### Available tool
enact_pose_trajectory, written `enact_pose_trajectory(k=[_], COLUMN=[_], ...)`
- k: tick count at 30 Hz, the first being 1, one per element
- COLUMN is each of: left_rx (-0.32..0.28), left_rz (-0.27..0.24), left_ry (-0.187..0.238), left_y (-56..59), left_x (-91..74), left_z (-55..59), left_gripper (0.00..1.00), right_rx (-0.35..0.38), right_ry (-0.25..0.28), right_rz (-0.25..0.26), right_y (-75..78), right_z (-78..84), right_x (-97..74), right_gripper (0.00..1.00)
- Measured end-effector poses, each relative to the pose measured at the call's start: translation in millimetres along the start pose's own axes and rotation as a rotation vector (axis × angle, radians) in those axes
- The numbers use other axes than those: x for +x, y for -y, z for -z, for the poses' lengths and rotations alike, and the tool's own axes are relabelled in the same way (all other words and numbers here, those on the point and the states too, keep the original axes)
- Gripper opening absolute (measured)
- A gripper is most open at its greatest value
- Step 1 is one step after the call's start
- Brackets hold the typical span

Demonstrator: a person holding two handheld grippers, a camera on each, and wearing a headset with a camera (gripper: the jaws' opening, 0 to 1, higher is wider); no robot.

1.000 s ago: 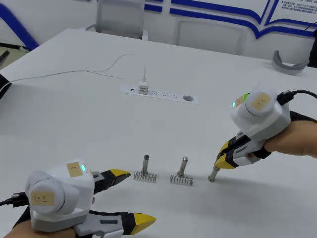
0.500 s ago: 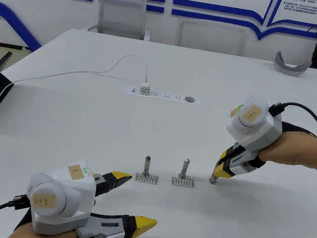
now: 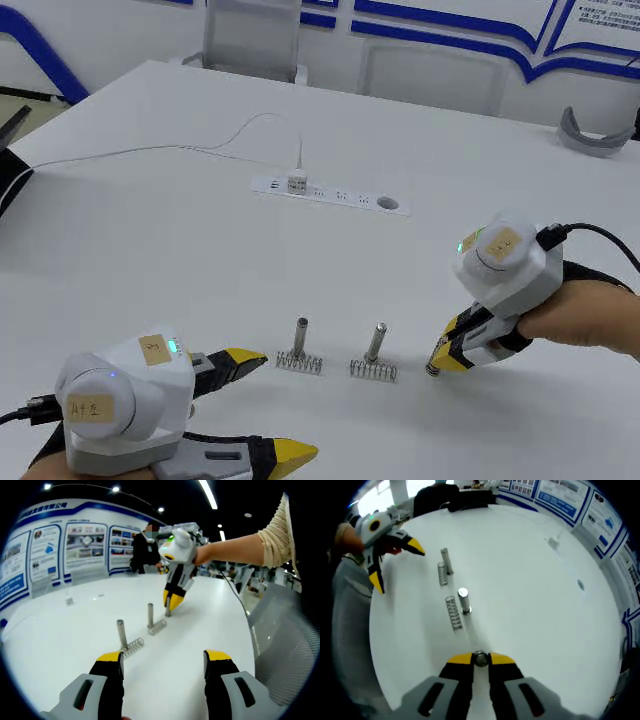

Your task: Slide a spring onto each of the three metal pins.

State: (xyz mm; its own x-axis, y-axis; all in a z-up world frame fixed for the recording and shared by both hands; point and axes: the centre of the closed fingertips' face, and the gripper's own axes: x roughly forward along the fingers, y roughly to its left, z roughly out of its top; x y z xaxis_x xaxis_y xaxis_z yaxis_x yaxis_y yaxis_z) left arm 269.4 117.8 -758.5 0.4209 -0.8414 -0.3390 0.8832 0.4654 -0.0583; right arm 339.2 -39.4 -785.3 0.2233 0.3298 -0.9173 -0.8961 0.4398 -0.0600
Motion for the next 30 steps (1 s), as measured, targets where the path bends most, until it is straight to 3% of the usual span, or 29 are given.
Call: enact_pose_trajectory(k=[9,20,30], left_rx=[0.001,0.007,0.007], left_rz=[-0.001,0.005,0.002], left_ry=[-0.001,0.000,0.001], left_y=[-1.3,-0.1,-0.6], left_x=[-0.2,1.9,0.7], left_z=[0.5,-0.8,-2.1], left_gripper=[0.66,0.66,0.66], right_rx=[-0.004,-0.050,-0.103], right_ry=[0.018,0.058,0.071], right_rz=[0.011,0.029,-0.003], right_y=[-0.3,-8.2,-26.3], right_z=[-3.2,-21.1,-41.9], right_x=[-6.0,-22.4,-14.4], right_gripper=[0.19,0.22,0.22])
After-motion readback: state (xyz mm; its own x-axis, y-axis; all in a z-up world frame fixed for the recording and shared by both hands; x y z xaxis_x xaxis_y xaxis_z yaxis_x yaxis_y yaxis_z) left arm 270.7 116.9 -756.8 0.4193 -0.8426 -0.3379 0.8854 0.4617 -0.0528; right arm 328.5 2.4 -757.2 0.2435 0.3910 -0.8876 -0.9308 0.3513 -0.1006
